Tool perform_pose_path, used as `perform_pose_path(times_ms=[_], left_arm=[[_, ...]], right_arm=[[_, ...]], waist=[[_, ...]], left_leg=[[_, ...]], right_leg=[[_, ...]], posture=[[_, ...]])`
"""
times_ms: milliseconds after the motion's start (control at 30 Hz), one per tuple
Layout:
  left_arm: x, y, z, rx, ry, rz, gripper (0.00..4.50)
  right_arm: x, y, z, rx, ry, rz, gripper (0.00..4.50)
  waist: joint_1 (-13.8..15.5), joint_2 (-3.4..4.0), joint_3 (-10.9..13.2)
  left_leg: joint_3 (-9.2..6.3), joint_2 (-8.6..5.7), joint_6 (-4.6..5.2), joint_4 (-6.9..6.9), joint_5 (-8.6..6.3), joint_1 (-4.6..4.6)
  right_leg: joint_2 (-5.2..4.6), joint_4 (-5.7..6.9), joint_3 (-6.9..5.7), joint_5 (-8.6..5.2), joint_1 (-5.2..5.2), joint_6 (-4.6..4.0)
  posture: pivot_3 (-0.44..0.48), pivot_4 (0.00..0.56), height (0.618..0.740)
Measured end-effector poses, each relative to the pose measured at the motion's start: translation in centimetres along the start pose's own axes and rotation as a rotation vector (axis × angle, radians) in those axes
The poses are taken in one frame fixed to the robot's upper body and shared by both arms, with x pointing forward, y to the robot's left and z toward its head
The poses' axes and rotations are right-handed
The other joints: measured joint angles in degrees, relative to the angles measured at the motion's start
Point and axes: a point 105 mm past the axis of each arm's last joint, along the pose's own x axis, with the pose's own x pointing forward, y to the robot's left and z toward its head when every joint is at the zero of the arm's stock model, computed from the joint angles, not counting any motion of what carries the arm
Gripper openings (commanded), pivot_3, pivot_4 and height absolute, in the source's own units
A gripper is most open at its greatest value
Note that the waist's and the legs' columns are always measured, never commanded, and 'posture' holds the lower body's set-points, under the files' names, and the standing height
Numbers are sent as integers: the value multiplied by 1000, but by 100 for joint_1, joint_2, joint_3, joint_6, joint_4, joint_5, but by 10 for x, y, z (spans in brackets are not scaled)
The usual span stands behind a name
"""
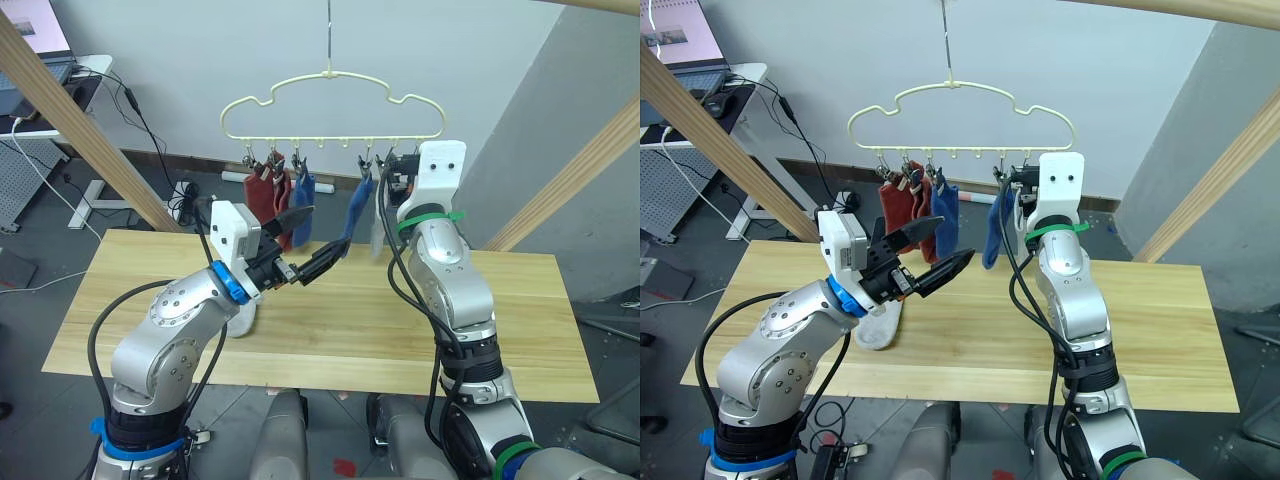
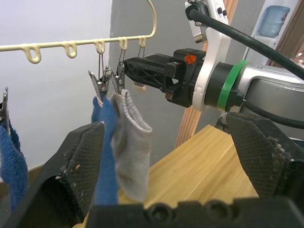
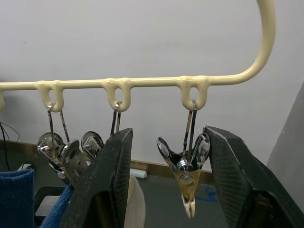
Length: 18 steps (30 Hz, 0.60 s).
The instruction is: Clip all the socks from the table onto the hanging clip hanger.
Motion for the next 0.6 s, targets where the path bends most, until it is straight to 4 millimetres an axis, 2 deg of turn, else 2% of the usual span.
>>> perform_pose_path(times_ms=[167, 600], left_arm=[[-1, -1, 0, 2, 0, 0, 4500], [-2, -1, 2, 9, 0, 12, 4500]], right_arm=[[1, 4, 4, 5, -15, 8, 2455], [3, 4, -6, -1, 20, 5, 2455]], waist=[[6, 0, 0], [11, 0, 0]], left_leg=[[0, 0, 0, 0, 0, 0], [-1, 0, 0, 0, 0, 0]], right_leg=[[0, 1, 0, 3, 0, -5], [0, 1, -1, 4, 0, -6]], posture=[[238, 281, 740], [248, 283, 740]])
